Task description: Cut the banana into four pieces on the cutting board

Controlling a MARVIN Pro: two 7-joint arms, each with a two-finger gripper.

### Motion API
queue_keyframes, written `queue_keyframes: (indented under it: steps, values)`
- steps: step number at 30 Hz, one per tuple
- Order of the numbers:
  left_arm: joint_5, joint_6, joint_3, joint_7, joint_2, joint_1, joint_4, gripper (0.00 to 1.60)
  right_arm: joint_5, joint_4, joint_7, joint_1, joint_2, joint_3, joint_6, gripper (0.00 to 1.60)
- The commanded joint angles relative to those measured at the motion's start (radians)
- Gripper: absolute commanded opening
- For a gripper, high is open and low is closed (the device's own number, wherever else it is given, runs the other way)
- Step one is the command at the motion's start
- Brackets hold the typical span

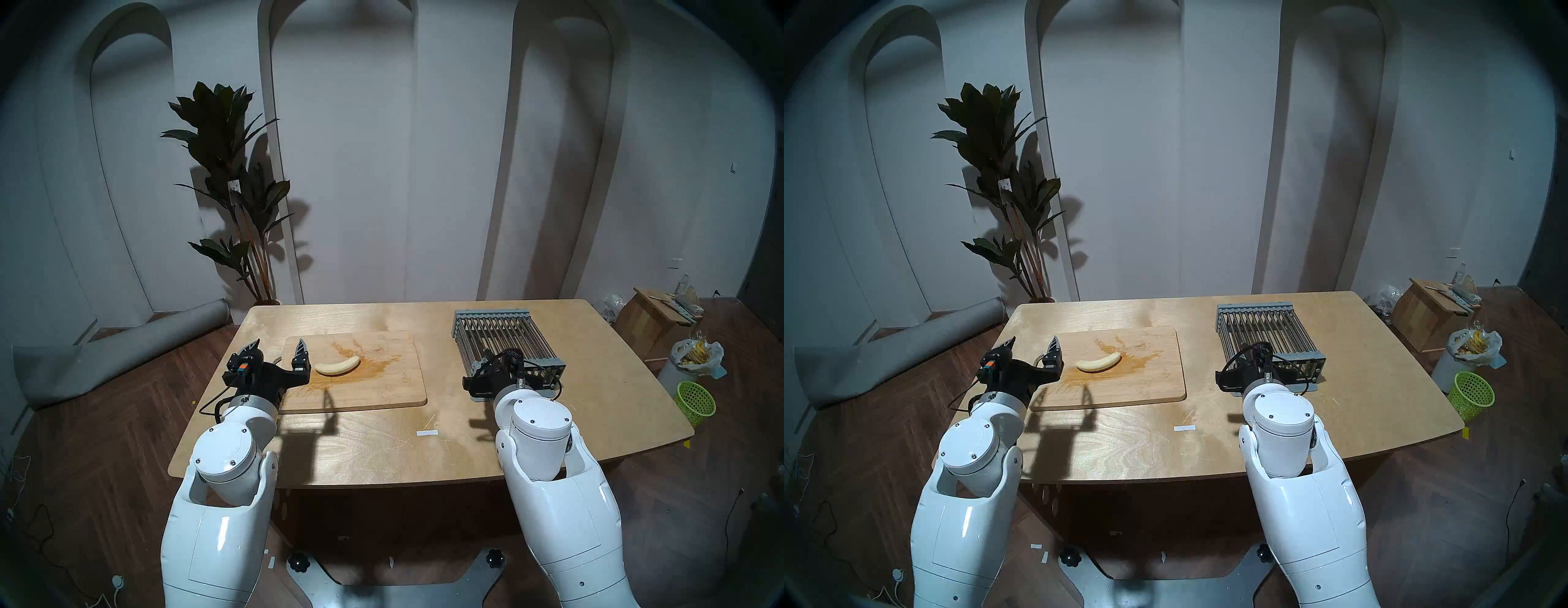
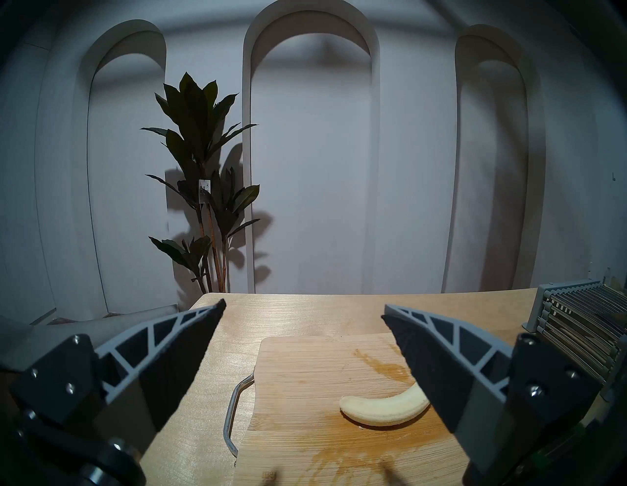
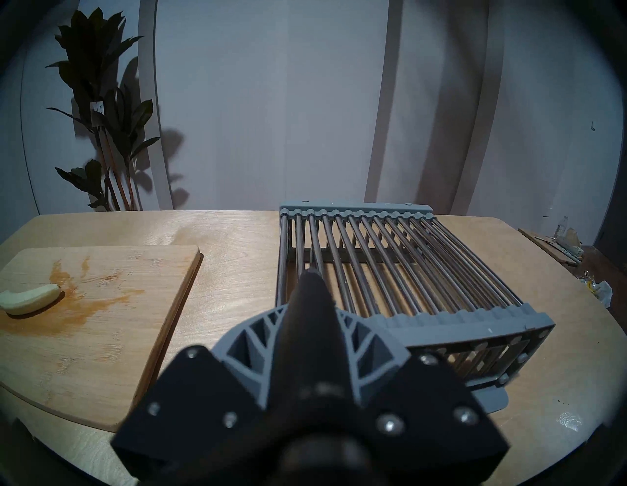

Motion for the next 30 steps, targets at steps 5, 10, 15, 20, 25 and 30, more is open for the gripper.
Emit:
queue_keyframes:
  steps: [5,10,15,20,25,30]
  values:
    - [0.0,-0.005,-0.002,0.001,0.002,-0.008,-0.02,1.6,0.016,-0.079,0.003,0.006,-0.014,-0.006,0.005,0.0]
    - [-0.001,-0.005,-0.001,0.001,0.003,-0.008,-0.02,1.6,0.022,-0.102,0.001,-0.001,-0.015,-0.007,0.013,0.0]
    - [-0.001,-0.005,-0.001,0.002,0.003,-0.008,-0.02,1.6,0.031,-0.111,0.0,0.003,-0.017,0.0,0.018,0.0]
    - [-0.002,-0.006,-0.001,0.003,0.004,-0.008,-0.02,1.6,0.039,-0.136,-0.003,0.005,-0.016,0.008,0.025,0.0]
    - [-0.002,-0.006,0.0,0.003,0.005,-0.008,-0.02,1.6,0.048,-0.165,-0.003,-0.002,-0.014,0.013,0.038,0.0]
    - [-0.003,-0.006,0.0,0.004,0.005,-0.008,-0.02,1.6,0.054,-0.198,-0.004,-0.024,-0.008,0.016,0.054,0.0]
